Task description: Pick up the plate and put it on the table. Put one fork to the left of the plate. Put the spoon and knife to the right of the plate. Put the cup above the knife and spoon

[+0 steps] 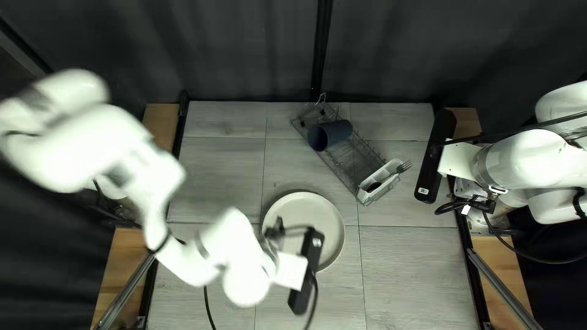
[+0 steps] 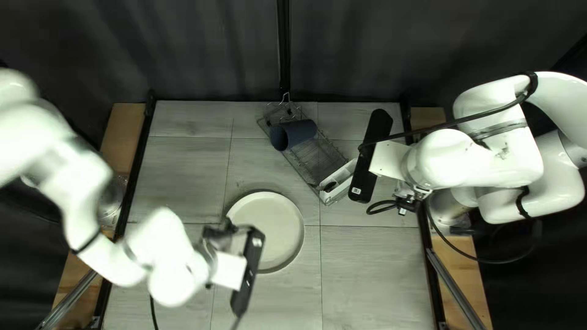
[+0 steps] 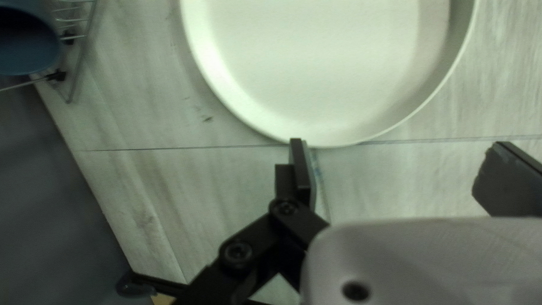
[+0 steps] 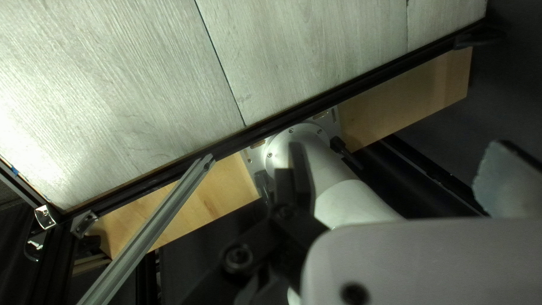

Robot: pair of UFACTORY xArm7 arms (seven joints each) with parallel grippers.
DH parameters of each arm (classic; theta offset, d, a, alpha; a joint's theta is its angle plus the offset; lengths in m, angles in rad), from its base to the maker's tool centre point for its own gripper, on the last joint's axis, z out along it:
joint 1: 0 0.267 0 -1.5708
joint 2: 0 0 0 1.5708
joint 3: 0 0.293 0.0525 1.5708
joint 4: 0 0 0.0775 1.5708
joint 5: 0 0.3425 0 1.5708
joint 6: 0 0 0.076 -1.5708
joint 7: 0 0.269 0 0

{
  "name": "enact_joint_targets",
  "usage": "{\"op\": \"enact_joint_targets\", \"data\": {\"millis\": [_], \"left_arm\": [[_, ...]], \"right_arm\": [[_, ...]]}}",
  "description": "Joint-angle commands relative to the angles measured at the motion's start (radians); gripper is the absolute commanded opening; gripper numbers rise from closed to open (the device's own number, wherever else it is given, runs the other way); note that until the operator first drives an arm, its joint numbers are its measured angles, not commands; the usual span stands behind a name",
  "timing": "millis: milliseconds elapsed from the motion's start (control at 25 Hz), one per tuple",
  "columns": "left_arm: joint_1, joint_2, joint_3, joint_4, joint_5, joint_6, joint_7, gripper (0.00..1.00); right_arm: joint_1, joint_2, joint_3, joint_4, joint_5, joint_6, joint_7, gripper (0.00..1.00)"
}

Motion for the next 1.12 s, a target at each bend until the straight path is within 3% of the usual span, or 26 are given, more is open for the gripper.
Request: {"op": "enact_joint_targets", "data": {"millis": [40, 440, 840, 920, 1120], "left_arm": [[0.069, -0.144, 0.155, -0.108, -0.023, -0.181, 0.190, 1.00], [0.078, -0.132, 0.158, -0.105, -0.011, -0.179, 0.186, 1.00], [0.246, -0.042, 0.281, -0.150, 0.372, -0.495, 0.269, 1.00], [0.279, -0.013, 0.308, -0.154, 0.450, -0.578, 0.263, 1.00], [0.320, 0.106, 0.355, -0.106, 0.668, -0.662, 0.173, 1.00]], "right_arm": [[0.000, 0.000, 0.000, 0.000, 0.000, 0.000, 0.000, 1.00], [0.000, 0.000, 0.000, 0.000, 0.000, 0.000, 0.000, 1.00], [0.000, 0.000, 0.000, 0.000, 0.000, 0.000, 0.000, 1.00], [0.000, 0.000, 0.000, 0.000, 0.000, 0.000, 0.000, 1.00], [0.000, 0.000, 0.000, 0.000, 0.000, 0.000, 0.000, 1.00]]}}
